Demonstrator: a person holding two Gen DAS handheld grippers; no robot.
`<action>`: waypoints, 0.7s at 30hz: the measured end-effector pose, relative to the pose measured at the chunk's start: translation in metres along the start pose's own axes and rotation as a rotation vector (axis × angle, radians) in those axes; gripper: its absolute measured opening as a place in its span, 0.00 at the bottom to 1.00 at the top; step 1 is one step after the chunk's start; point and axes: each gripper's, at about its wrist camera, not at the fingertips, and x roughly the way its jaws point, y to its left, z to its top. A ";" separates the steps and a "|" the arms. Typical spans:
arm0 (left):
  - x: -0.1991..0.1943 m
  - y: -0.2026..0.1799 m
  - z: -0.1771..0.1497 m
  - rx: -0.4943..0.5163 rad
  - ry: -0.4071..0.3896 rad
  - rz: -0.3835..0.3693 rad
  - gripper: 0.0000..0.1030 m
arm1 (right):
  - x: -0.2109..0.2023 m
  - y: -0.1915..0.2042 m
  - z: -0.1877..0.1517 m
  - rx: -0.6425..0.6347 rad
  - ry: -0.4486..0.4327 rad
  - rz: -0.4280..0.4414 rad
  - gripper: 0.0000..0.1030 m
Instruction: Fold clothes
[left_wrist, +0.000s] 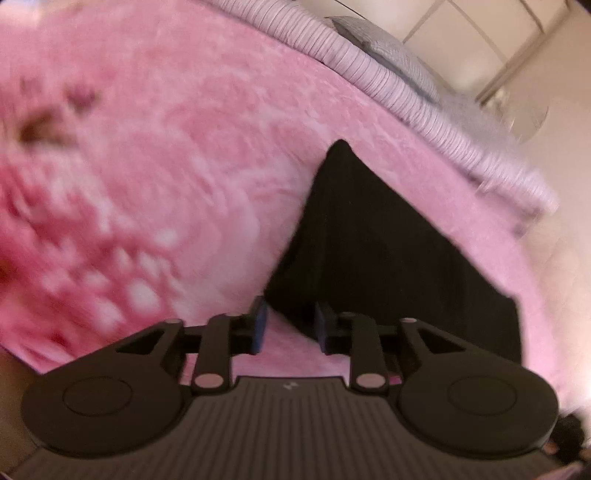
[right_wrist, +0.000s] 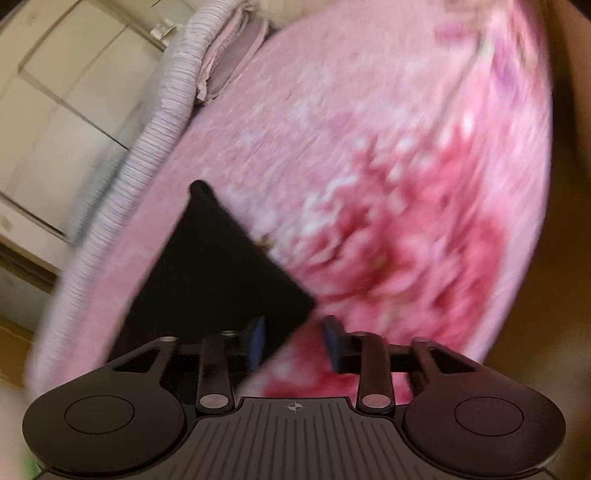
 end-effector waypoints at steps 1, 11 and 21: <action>0.001 -0.006 -0.001 0.037 0.001 0.009 0.22 | -0.009 0.008 -0.002 -0.071 -0.028 -0.060 0.39; 0.011 -0.067 -0.009 0.384 0.013 0.102 0.31 | -0.004 0.069 -0.062 -0.551 -0.113 -0.021 0.39; -0.026 -0.078 -0.016 0.396 0.013 0.174 0.32 | -0.012 0.075 -0.074 -0.498 -0.053 -0.036 0.39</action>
